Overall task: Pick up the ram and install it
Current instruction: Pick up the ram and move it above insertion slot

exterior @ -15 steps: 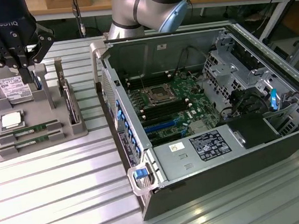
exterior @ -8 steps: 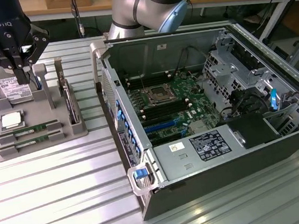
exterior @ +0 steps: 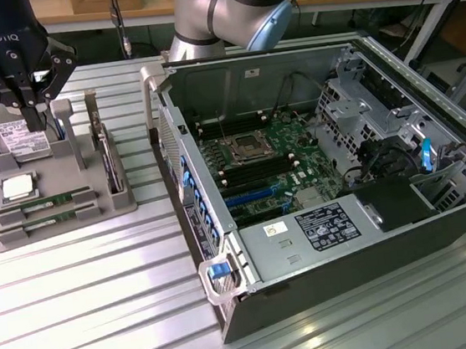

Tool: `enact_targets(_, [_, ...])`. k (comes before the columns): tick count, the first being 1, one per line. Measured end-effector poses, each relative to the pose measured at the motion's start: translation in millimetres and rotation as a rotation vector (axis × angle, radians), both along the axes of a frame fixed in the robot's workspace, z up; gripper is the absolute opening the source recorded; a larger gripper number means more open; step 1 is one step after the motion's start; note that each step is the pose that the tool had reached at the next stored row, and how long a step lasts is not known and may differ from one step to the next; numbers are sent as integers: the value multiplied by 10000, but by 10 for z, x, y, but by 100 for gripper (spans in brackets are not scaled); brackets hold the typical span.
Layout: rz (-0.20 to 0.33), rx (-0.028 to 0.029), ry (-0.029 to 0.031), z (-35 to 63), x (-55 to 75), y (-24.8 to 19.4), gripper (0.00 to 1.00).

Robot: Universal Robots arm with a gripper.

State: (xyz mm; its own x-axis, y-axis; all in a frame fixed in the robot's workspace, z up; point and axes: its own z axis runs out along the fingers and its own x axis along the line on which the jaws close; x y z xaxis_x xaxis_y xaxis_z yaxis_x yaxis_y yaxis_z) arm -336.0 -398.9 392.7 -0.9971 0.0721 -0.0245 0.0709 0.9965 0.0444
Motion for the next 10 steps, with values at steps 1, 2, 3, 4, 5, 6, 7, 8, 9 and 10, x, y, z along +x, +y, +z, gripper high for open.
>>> enact_targets(1, [27,-1,1,0,0,0,10])
enact_targets(2, [60,-1,0,0,0,0,10])
enact_targets(3, [106,-1,1,1,0,0,10])
enact_targets(4, [146,0,1,0,0,0,10])
enact_targets(5, [253,0,0,0,0,0,10])
enact_targets(6, [402,0,1,0,0,0,10])
enact_targets(7, [527,0,0,0,0,0,10])
enact_targets(8, [649,0,1,0,0,0,10])
enact_targets(9, [716,0,1,0,0,0,10])
enact_targets(10, [790,-1,0,0,0,0,10])
